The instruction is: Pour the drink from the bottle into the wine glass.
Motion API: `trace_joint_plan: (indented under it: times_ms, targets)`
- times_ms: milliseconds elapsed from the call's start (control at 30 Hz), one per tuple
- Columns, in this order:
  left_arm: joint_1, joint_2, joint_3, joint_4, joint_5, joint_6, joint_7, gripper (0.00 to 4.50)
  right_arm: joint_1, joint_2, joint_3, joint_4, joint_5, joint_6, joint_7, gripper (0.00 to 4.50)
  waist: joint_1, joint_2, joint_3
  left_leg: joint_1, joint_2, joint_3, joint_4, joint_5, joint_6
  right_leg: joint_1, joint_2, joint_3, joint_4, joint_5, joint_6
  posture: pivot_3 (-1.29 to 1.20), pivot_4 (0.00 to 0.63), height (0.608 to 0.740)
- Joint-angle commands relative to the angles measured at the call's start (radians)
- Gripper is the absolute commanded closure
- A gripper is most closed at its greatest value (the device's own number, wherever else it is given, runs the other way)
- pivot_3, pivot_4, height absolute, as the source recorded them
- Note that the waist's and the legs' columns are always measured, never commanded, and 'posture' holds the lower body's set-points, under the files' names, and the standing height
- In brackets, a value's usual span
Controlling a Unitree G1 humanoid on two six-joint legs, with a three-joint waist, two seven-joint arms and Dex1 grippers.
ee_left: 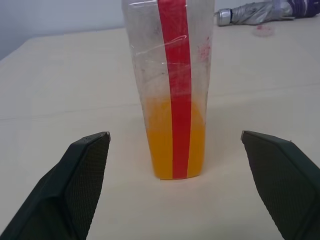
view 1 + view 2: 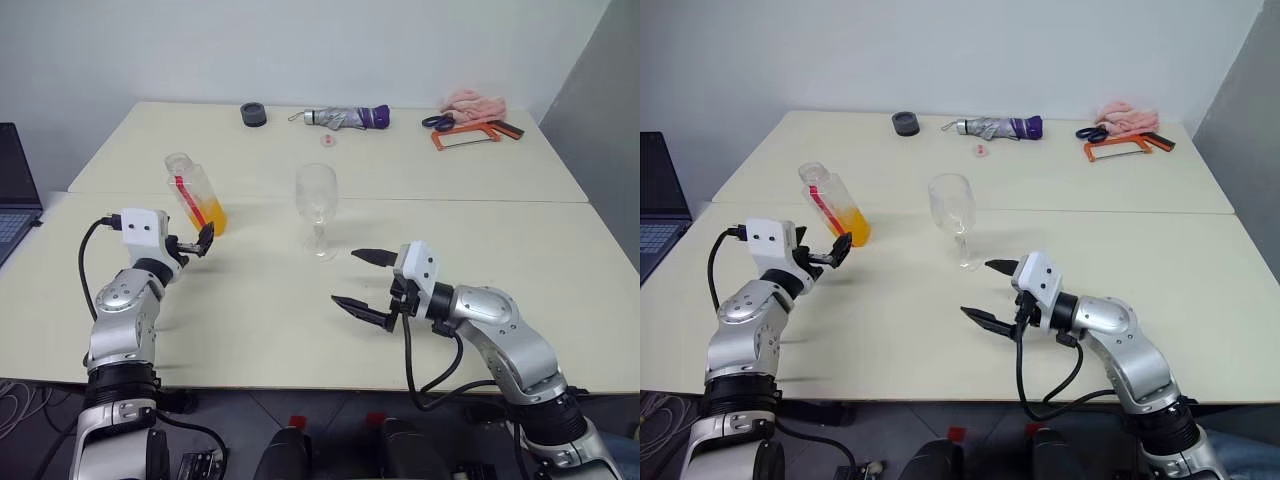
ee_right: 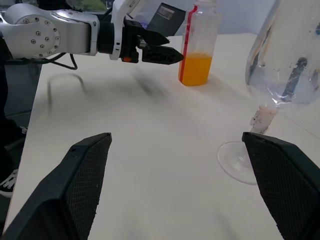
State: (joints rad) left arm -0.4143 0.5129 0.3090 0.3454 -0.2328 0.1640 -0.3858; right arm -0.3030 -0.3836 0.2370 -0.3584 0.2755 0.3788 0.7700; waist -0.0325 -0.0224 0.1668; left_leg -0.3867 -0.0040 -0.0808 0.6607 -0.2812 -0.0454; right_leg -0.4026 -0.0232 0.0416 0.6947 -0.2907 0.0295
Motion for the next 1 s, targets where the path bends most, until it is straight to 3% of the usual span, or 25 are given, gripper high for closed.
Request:
trace_joint_plan:
  times_ms: [33, 600, 1000]
  targets:
    - [-0.012, 0.017, 0.002, -0.018, 0.009, -0.032, -0.003, 0.0, -0.008, 0.007, -0.003, -0.019, 0.001, -0.024, -0.008, 0.04, 0.0, 0.0, 0.0, 0.0, 0.0, 0.0, 0.0, 0.0, 0.0, 0.0, 0.0, 0.0, 0.0, 0.0, 0.0, 0.0, 0.15, 0.74]
    - [0.001, 0.02, 0.005, -0.027, 0.009, -0.042, -0.021, 0.0, 0.024, 0.08, -0.003, 0.044, -0.054, -0.105, -0.11, 0.04, 0.0, 0.0, 0.0, 0.0, 0.0, 0.0, 0.0, 0.0, 0.0, 0.0, 0.0, 0.0, 0.0, 0.0, 0.0, 0.0, 0.15, 0.74]
    - [-0.024, 0.023, 0.014, -0.008, -0.007, -0.02, -0.021, 0.0, 0.009, 0.06, 0.016, -0.004, 0.014, -0.059, -0.033, 0.04, 0.0, 0.0, 0.0, 0.0, 0.0, 0.0, 0.0, 0.0, 0.0, 0.0, 0.0, 0.0, 0.0, 0.0, 0.0, 0.0, 0.15, 0.74]
